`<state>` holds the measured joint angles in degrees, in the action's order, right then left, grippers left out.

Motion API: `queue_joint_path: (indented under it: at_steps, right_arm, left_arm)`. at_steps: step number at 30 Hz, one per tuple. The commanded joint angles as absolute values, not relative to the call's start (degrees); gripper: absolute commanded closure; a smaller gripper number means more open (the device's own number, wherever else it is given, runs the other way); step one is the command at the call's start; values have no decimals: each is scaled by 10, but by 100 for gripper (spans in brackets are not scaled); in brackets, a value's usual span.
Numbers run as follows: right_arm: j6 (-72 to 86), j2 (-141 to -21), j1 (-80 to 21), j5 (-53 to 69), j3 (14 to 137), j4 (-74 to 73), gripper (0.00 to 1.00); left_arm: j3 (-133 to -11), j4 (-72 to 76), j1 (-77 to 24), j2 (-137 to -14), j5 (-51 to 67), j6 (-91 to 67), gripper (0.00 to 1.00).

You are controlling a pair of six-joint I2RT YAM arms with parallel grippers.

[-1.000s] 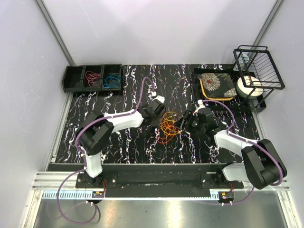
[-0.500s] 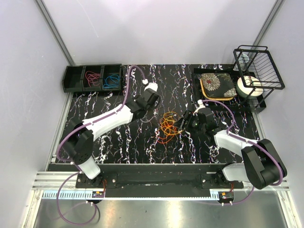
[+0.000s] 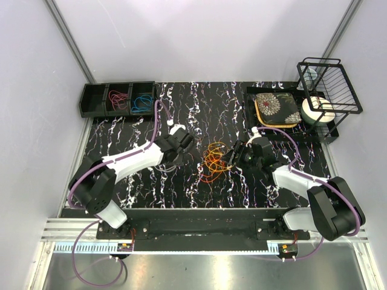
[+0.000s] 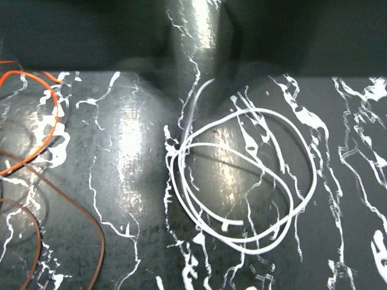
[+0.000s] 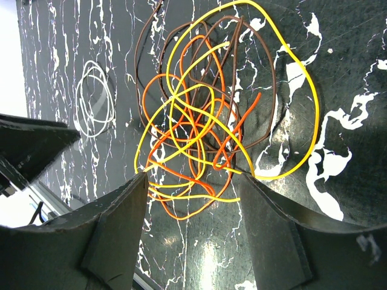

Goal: Untangle the cables

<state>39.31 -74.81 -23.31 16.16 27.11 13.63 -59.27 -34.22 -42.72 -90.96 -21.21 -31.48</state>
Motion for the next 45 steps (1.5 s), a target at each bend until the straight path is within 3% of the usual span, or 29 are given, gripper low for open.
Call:
queue_joint_path:
  at_steps: [1,3,4,8,16,29,35,39,45]
  right_arm:
    - [389,-745,-236,167,289,141,32]
    - [389,-744,-236,167,290,141,32]
    - [388,-745,-236,167,290,140,32]
    - [388,-745,-236,167,290,140,32]
    - [388,-746,-236,168,290,140,32]
    - [387,-749,-236,174,292,142,32]
    - [387,-752,-236,175,294,142,32]
    - [386,-753,-236,175,294,141,32]
    - [386,-752,-236,175,294,140,32]
  left_arm:
    - [-591,-337,-428,-880,-221,-330,40]
    - [-591,-335,-429,-879,-228,-330,19]
    - [-595,-335,-429,-882,-234,-330,15]
    - [-619,-340,-429,-905,-250,-342,11]
    - [-658,-323,-427,-974,-265,-360,14]
    - [-632,-251,-396,-1032,-207,-366,39]
    - [-605,-230,-396,-1034,-183,-388,68]
    - [-598,-230,-395,-1048,-182,-396,100]
    - [-601,-245,-395,-1016,-191,-380,100]
